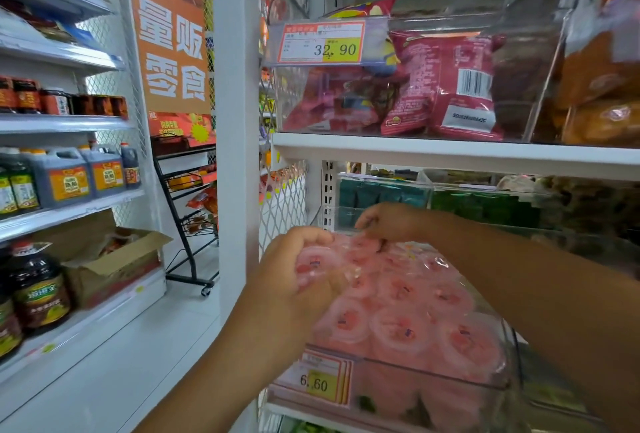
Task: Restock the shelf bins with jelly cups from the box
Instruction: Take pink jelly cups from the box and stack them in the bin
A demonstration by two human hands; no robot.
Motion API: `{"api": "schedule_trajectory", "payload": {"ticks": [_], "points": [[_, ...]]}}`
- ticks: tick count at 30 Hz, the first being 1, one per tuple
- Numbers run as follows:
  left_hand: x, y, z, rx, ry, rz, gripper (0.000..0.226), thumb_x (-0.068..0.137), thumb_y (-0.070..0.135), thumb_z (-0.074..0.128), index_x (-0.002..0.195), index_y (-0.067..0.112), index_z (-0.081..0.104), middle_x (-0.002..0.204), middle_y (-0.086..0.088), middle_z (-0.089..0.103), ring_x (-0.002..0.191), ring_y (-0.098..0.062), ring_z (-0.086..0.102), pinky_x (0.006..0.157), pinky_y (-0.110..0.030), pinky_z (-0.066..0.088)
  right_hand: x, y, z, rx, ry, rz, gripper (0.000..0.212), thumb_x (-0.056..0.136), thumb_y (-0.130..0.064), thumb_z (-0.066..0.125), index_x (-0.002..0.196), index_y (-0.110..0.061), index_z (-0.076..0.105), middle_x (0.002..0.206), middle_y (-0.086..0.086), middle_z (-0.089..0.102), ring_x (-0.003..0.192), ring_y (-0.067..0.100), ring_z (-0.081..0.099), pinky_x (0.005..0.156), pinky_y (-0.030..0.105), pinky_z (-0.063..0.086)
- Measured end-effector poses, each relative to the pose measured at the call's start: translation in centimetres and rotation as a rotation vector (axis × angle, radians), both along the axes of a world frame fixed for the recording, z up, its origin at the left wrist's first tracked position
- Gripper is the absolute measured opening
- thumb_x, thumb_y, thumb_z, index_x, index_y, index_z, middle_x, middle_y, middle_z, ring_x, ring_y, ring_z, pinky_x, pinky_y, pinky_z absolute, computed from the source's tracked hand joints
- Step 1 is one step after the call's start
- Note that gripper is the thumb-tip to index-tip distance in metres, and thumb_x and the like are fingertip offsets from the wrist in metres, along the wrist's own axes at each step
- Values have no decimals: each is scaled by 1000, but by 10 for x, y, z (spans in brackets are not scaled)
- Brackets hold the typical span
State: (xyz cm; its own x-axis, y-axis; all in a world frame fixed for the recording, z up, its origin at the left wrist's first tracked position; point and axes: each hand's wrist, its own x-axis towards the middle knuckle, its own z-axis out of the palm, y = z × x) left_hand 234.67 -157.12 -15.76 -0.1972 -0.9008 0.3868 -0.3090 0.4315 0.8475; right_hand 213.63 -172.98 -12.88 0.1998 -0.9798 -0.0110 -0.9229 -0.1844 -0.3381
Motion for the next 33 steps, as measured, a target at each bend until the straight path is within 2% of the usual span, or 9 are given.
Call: {"api": "schedule_trajectory", "payload": {"ticks": [3,7,9,13,17,23,27,30,33], "points": [[-5,-14,2,-45,11,17,53,61,69,52,110,48,48,120,26,49,97,23,50,73,-8,45,-4,9,10,-127,44,57,29,98,-21,51,127,-20,58,131,-3,57,108,13,58,88,20,39],[-18,-43,7,-58,15,67,28,91,48,51,116,38,44,127,14,39,104,11,49,75,-4,42,-2,53,29,235,-682,258,22,89,9,51,106,-6,56,103,12,66,88,26,66,77,30,56],[-26,-58,10,-47,45,116,26,96,40,50,120,32,44,129,6,38,95,10,48,81,-11,44,3,76,31,417,-831,391,34,82,18,55,108,-4,52,105,19,61,92,36,66,76,35,58],[-45,-73,16,13,100,155,23,98,36,47,119,25,45,131,-2,39,78,4,52,54,-6,43,18,82,14,132,-784,303,28,84,8,65,102,-12,58,104,16,65,85,31,70,75,35,59],[-46,-83,18,89,146,124,28,82,39,51,108,27,52,126,-4,42,95,-17,58,84,-41,54,-5,66,22,44,-731,158,17,88,-6,66,105,-8,65,92,9,71,76,17,65,63,23,53],[-25,-98,9,-25,-35,145,31,96,11,48,116,34,47,112,8,51,94,-24,66,76,-38,53,-43,11,17,-10,-239,-283,17,91,-2,61,108,-1,64,94,19,71,79,25,70,78,36,59],[-23,-101,5,21,38,153,19,91,16,63,101,31,56,105,10,61,92,-24,68,84,-47,55,-41,-2,2,145,-117,-288,15,93,0,56,104,7,63,78,13,72,48,10,60,50,21,48],[-22,-102,3,73,57,105,20,90,11,64,100,28,64,107,4,64,90,-26,70,84,-46,57,-40,-2,-1,112,-26,-308,10,92,-6,59,89,1,66,50,-4,63,45,6,53,46,17,44],[-22,-107,4,66,36,103,26,91,9,63,105,31,65,108,6,65,94,-26,69,86,-47,56,-40,0,0,108,4,-285,15,94,-9,58,97,2,67,50,-7,60,49,6,52,45,15,44]]}}
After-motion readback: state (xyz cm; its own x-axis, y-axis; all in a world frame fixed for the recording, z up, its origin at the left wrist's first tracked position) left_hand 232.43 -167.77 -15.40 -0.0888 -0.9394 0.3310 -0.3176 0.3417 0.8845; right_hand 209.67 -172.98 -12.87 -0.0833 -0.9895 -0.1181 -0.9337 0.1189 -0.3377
